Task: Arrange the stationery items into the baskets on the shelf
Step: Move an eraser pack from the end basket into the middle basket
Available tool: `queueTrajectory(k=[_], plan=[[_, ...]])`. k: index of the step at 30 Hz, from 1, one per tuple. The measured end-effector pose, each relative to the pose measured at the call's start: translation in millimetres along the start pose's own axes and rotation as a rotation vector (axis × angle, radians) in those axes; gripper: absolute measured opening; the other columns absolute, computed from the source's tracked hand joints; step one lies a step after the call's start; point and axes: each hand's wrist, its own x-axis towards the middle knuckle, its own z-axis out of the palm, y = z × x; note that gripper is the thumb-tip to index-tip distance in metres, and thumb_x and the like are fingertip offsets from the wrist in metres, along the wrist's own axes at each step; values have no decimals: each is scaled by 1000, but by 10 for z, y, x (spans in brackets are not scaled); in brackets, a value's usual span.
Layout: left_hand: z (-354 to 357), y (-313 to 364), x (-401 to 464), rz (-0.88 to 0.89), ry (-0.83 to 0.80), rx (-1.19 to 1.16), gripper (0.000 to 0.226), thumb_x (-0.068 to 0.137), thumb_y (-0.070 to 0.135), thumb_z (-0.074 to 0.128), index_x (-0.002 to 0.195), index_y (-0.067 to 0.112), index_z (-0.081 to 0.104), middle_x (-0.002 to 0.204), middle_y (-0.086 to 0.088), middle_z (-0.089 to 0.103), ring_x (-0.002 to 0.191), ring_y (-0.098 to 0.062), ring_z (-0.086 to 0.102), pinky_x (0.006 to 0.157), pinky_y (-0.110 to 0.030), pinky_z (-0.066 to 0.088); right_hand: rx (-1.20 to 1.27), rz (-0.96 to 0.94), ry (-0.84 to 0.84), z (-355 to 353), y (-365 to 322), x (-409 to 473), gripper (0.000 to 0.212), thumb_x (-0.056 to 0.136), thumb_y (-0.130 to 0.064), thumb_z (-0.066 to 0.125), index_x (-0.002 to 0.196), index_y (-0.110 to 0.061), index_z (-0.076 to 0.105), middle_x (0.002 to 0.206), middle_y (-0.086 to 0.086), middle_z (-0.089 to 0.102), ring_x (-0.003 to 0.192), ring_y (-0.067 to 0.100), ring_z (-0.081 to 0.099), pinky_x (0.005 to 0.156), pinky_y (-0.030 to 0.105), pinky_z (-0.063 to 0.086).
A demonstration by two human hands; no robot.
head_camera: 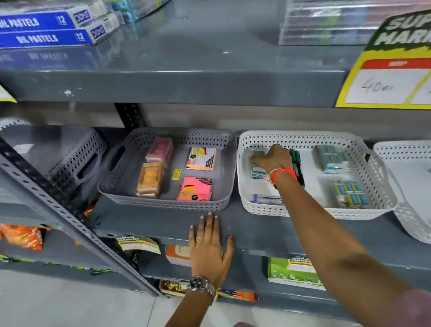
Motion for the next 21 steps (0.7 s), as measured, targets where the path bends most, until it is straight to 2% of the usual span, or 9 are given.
queueTrajectory(k=[3,5,9,14,17,21], plan=[[-1,-15,4,-3,-21,-17,72,93,53,8,129,11,53,134,-6,56,125,-25,51,108,-41,15,-55,14,23,84,-43,54,66,67,-43,78,114,1,62,121,21,66,112,33,63,90,36,53],[5,-18,7,-1,-16,-27,71,93,53,9,129,12,53,134,-6,56,125,-25,51,108,-41,15,-86,18,34,119,-44,91,75,67,-48,77,119,1,58,125,21,62,116,34,60,94,38,52],[44,2,7,-4,30,-35,60,87,48,31,128,11,54,133,-7,57,125,-27,51,109,-42,14,-25,-11,52,82,52,158,77,75,-54,65,125,3,52,134,24,52,125,37,50,103,41,45],[41,175,-17,-4,37,-40,59,83,44,34,127,9,55,130,-9,59,124,-27,52,109,-43,14,47,-81,242,-278,365,155,48,84,-35,61,116,1,56,121,25,62,114,37,59,94,39,49],[62,456,-62,82,6,-59,59,83,43,36,127,8,55,131,-9,58,124,-26,52,113,-40,7,81,-141,368,-653,667,135,41,82,-19,63,118,0,59,117,25,65,112,35,60,95,36,47],[113,922,-102,204,-58,-53,60,83,44,36,127,7,55,131,-8,59,124,-25,52,113,-38,1,108,-153,531,-1203,1126,98,33,79,-9,62,110,1,65,110,23,69,108,36,62,93,35,46]])
